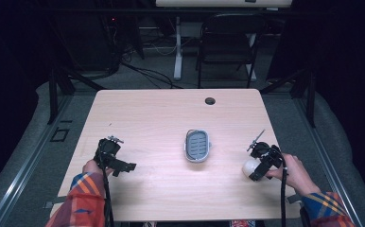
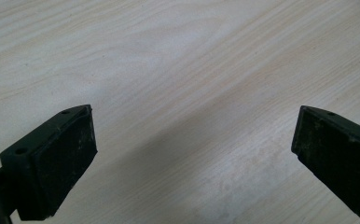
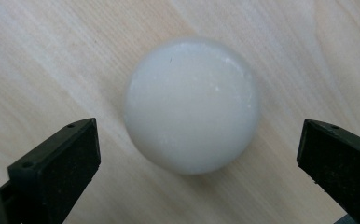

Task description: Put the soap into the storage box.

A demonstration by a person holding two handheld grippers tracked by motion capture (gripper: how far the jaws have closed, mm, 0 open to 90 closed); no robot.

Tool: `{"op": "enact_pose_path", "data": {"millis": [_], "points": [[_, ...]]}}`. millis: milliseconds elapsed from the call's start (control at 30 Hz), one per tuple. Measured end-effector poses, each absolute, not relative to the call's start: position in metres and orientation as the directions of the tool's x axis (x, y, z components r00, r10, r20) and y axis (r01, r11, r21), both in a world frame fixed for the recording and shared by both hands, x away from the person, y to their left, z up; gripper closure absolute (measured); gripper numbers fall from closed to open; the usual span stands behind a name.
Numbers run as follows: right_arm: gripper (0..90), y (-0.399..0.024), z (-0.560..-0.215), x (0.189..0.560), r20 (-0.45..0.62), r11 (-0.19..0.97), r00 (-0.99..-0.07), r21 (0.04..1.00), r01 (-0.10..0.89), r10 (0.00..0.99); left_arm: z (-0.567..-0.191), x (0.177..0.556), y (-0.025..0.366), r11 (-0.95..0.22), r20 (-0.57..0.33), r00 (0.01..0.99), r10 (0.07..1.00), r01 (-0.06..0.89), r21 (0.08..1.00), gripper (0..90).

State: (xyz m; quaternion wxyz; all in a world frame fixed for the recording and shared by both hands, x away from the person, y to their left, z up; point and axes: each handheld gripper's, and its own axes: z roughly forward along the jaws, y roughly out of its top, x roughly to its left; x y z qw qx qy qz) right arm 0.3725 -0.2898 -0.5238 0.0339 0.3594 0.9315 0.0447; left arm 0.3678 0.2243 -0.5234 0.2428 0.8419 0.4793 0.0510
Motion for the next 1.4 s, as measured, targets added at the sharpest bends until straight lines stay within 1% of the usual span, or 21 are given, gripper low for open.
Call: {"op": "enact_pose_path", "data": {"millis": [167, 200, 233, 267, 300, 367, 433, 467, 600, 633, 700, 800, 1000, 1067, 1133, 1200, 1400], "points": [[0.0, -0.283, -0.529, 0.376, -0.022, 0.731, -0.735, 0.126, 0.670, 0.678, -0.523, 0.368, 0.224, -0.423, -0.147, 0.536, 0.831, 0.782, 0.457, 0.0], [0.0, -0.281, -0.528, 0.378, -0.035, 0.743, -0.744, 0.103, 0.661, 0.667, -0.523, 0.368, 0.224, -0.424, -0.147, 0.537, 0.831, 0.782, 0.457, 0.0], [0.0, -0.281, -0.529, 0.379, -0.016, 0.742, -0.745, 0.107, 0.661, 0.666, -0.523, 0.368, 0.224, -0.426, -0.148, 0.539, 0.829, 0.781, 0.457, 0.0], [0.0, -0.280, -0.528, 0.380, -0.028, 0.754, -0.755, 0.085, 0.652, 0.655, -0.523, 0.368, 0.224, -0.428, -0.145, 0.541, 0.829, 0.779, 0.458, 0.0], [0.0, -0.279, -0.529, 0.381, -0.027, 0.746, -0.748, 0.100, 0.658, 0.663, -0.523, 0.368, 0.224, -0.428, -0.146, 0.540, 0.829, 0.779, 0.458, 0.0], [0.0, -0.278, -0.530, 0.383, -0.022, 0.756, -0.758, 0.084, 0.649, 0.652, -0.523, 0.368, 0.225, -0.426, -0.146, 0.540, 0.829, 0.779, 0.460, 0.0], [0.0, -0.277, -0.533, 0.384, -0.011, 0.749, -0.752, 0.096, 0.656, 0.659, -0.523, 0.368, 0.225, -0.426, -0.146, 0.539, 0.829, 0.779, 0.460, 0.0], [0.0, -0.275, -0.532, 0.386, -0.022, 0.757, -0.758, 0.078, 0.648, 0.651, -0.523, 0.368, 0.224, -0.424, -0.149, 0.537, 0.830, 0.782, 0.457, 0.0], [0.0, -0.272, -0.535, 0.387, -0.032, 0.747, -0.747, 0.086, 0.659, 0.664, -0.523, 0.368, 0.224, -0.423, -0.149, 0.537, 0.831, 0.782, 0.458, 0.0], [1.6, -0.272, -0.534, 0.388, -0.035, 0.753, -0.752, 0.065, 0.655, 0.658, -0.523, 0.368, 0.224, -0.423, -0.149, 0.537, 0.831, 0.782, 0.457, 0.0], [4.8, -0.272, -0.535, 0.389, -0.034, 0.754, -0.754, 0.056, 0.654, 0.656, -0.523, 0.368, 0.224, -0.425, -0.148, 0.539, 0.829, 0.781, 0.458, 0.0], [10.6, -0.271, -0.536, 0.389, -0.023, 0.755, -0.755, 0.063, 0.653, 0.655, -0.523, 0.368, 0.224, -0.426, -0.149, 0.539, 0.829, 0.781, 0.457, 0.0], [17.1, -0.271, -0.538, 0.388, -0.018, 0.750, -0.751, 0.058, 0.658, 0.660, -0.523, 0.368, 0.224, -0.429, -0.145, 0.541, 0.828, 0.780, 0.456, 0.0], [18.6, -0.270, -0.537, 0.390, -0.021, 0.762, -0.762, 0.024, 0.647, 0.647, -0.523, 0.368, 0.224, -0.428, -0.145, 0.540, 0.829, 0.780, 0.456, 0.0], [22.2, -0.270, -0.539, 0.389, -0.012, 0.762, -0.762, 0.031, 0.647, 0.647, -0.523, 0.368, 0.224, -0.428, -0.146, 0.539, 0.829, 0.781, 0.455, 0.0], [23.7, -0.269, -0.539, 0.389, -0.017, 0.764, -0.764, 0.023, 0.644, 0.645, -0.523, 0.368, 0.224, -0.428, -0.146, 0.539, 0.830, 0.782, 0.454, 0.0], [24.2, -0.266, -0.539, 0.389, -0.028, 0.767, -0.766, 0.012, 0.642, 0.642, -0.523, 0.368, 0.224, -0.431, -0.144, 0.541, 0.828, 0.780, 0.454, 0.0]]}}
